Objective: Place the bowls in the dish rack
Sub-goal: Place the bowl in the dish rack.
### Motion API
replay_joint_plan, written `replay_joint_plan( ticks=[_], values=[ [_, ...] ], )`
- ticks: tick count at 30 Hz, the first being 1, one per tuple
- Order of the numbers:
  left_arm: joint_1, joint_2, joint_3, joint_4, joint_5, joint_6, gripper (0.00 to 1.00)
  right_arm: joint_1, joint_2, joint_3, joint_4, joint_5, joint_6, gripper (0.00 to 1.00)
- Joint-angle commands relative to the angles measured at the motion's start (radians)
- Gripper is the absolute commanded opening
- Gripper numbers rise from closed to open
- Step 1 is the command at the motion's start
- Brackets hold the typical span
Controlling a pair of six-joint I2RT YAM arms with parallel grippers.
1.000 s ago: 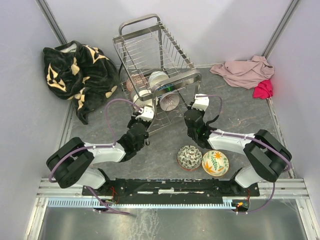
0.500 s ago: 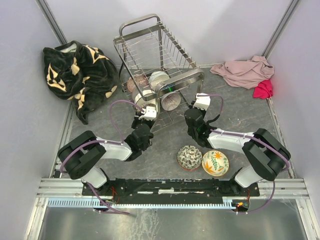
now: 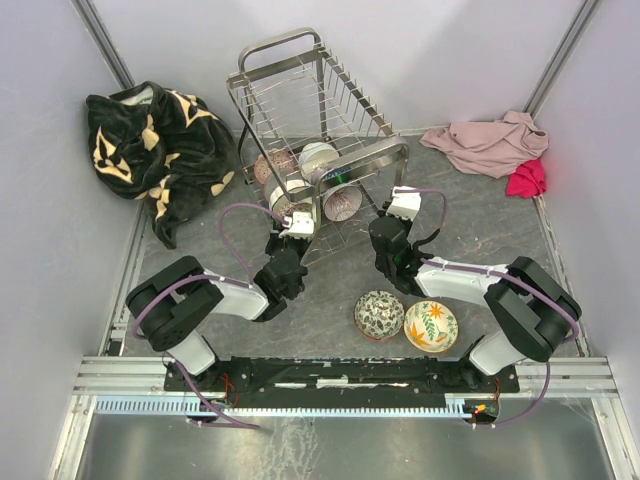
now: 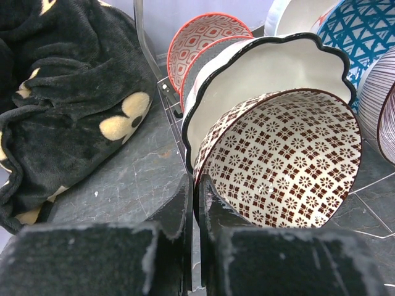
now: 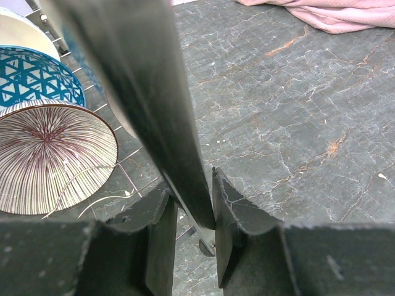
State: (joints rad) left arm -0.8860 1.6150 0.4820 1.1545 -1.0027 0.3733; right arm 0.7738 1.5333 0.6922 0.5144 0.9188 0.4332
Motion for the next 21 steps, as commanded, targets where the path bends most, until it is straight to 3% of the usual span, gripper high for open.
replay_joint_plan(
  ticks=[1,5,12,21],
  values=[
    [-0.099,0.071,0.061,-0.127,0.201,0.267,0.03,0.084,0.054,-0.006,-0.048,-0.372,0.184,0.0],
    [-0.114,0.079,0.059,-0.142,0.209,0.297,0.03,0.084,0.047,-0.012,-0.04,-0.374,0.181,0.0],
    [-0.138,0.07,0.102,-0.345,0.284,0.277,0.03,0.084,0.039,-0.025,-0.002,-0.399,0.167,0.0],
    [-0.184,0.155,0.173,-0.495,0.244,0.31,0.03,0.079,0.011,-0.051,0.052,-0.466,0.117,0.0]
  ],
)
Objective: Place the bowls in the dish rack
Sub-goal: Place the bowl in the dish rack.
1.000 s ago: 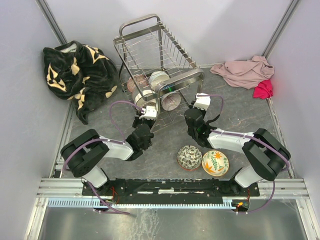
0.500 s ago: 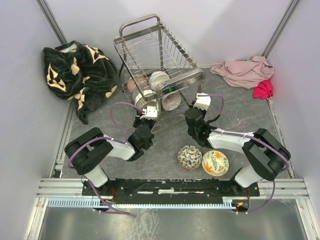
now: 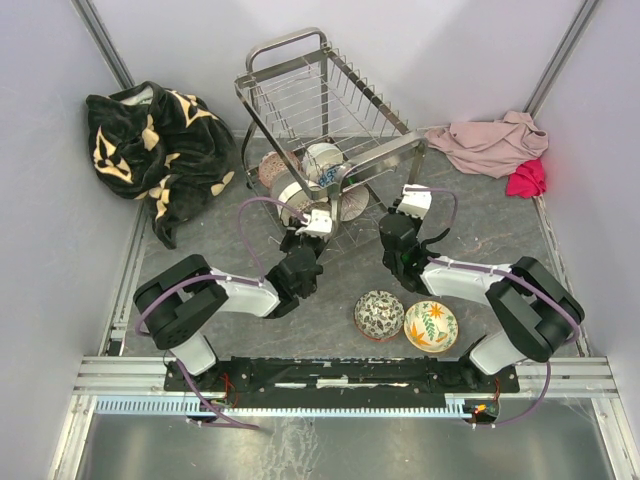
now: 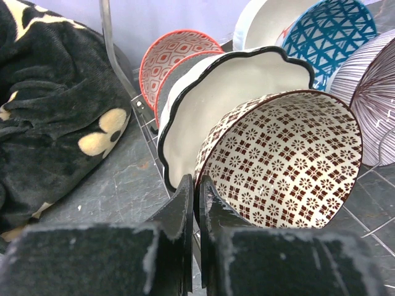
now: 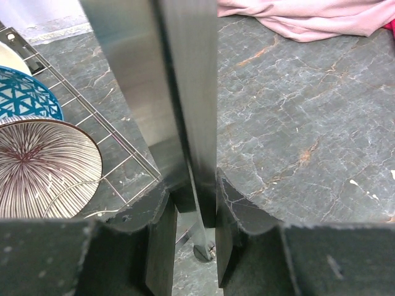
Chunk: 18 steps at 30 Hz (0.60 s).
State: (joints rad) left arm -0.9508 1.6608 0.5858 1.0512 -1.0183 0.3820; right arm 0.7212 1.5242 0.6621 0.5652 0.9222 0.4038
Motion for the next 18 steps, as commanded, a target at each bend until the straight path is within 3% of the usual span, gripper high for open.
replay_joint_plan(
  ticks=[1,11,18],
  values=[
    [-0.121,0.113,0.067,-0.393,0.258,0.299,0.03,0.132,0.022,-0.02,0.005,-0.476,0.143,0.0],
    [-0.141,0.178,0.086,-0.471,0.222,0.242,0.03,0.132,0.011,-0.022,0.014,-0.604,0.099,0.01],
    [-0.148,0.183,0.081,-0.478,0.216,0.24,0.03,0.136,-0.129,-0.043,-0.139,-0.758,0.082,0.34]
  ],
)
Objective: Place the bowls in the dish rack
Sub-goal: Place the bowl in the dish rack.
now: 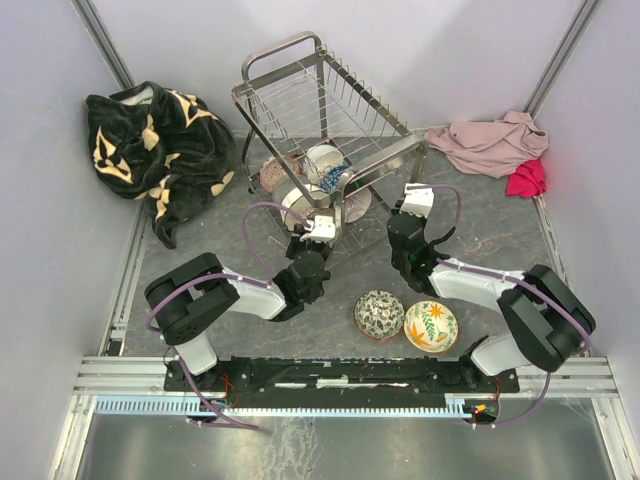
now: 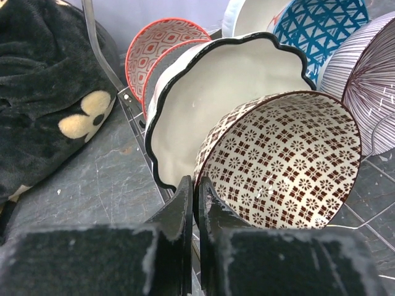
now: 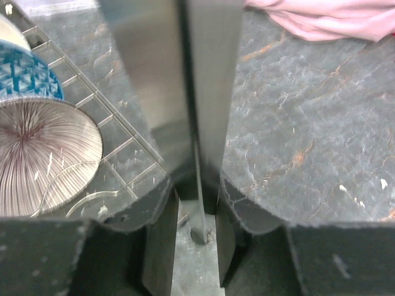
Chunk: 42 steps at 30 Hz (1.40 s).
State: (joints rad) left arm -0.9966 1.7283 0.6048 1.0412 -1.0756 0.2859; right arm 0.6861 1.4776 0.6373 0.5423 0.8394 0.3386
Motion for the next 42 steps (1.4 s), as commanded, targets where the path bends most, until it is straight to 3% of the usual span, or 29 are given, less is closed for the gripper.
replay_joint_plan(
  ticks=[1,13,17,20,23,31,37,42],
  values=[
    [-0.102,0.11,0.06,-0.464,0.276,0.335,0.03,0.171,-0.115,-0.02,-0.16,-0.691,0.143,0.36],
    [-0.103,0.088,0.043,-0.434,0.29,0.334,0.03,0.179,-0.38,-0.112,-0.337,-0.795,0.185,0.56],
    [-0.103,0.08,0.039,-0.428,0.29,0.335,0.03,0.185,-0.398,-0.078,-0.403,-0.811,0.204,0.55],
    [-0.103,0.073,0.033,-0.419,0.291,0.335,0.03,0.185,-0.392,-0.089,-0.403,-0.709,0.222,0.46],
    [-0.102,0.076,0.035,-0.419,0.291,0.336,0.03,0.185,-0.356,-0.121,-0.306,-0.607,0.26,0.38],
    [-0.103,0.079,0.034,-0.415,0.288,0.34,0.03,0.167,-0.185,-0.13,-0.017,-0.459,0.27,0.4],
    [-0.103,0.074,0.03,-0.409,0.286,0.343,0.03,0.127,-0.04,-0.134,0.205,-0.462,0.276,0.42],
    [-0.102,0.077,0.03,-0.405,0.283,0.348,0.03,0.042,0.023,-0.116,0.302,-0.555,0.29,0.43]
  ],
)
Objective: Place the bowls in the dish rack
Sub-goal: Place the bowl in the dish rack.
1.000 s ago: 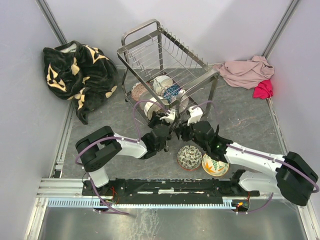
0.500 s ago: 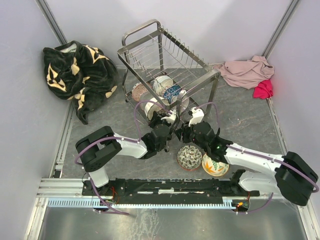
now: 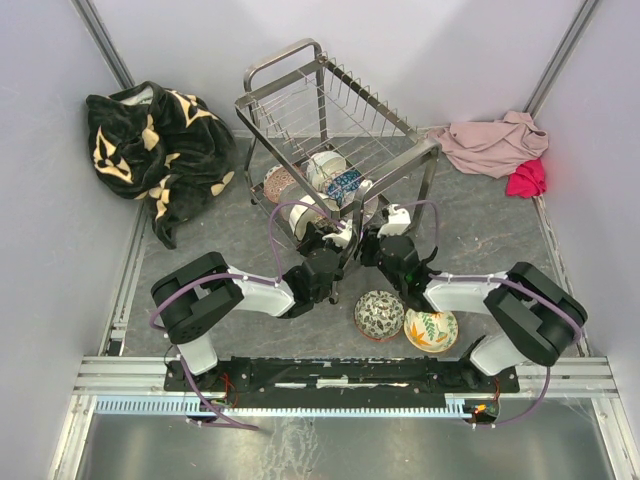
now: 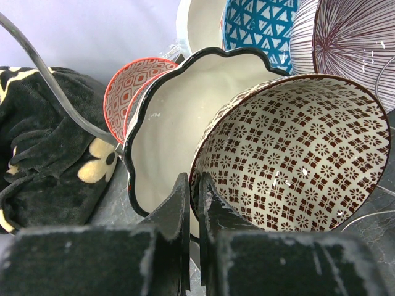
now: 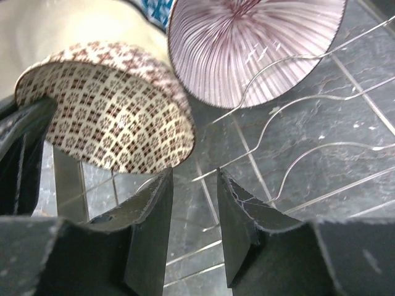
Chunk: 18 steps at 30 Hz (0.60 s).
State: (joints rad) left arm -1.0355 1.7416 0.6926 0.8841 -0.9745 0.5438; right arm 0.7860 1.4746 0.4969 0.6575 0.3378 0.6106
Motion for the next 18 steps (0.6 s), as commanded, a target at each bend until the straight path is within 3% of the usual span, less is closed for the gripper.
replay_joint_plan(
  ticks=[1,11,18],
  values=[
    [-0.064,0.064,-0.058,-0.247,0.181,0.09,0.03,-0.076,0.032,0.024,0.204,-0.074,0.024,0.42],
    [-0.064,0.059,-0.059,-0.246,0.179,0.092,0.03,-0.133,0.069,0.055,0.291,-0.276,-0.029,0.39],
    [-0.066,0.061,-0.059,-0.247,0.177,0.091,0.03,-0.134,0.09,0.072,0.295,-0.326,-0.04,0.37]
  ],
)
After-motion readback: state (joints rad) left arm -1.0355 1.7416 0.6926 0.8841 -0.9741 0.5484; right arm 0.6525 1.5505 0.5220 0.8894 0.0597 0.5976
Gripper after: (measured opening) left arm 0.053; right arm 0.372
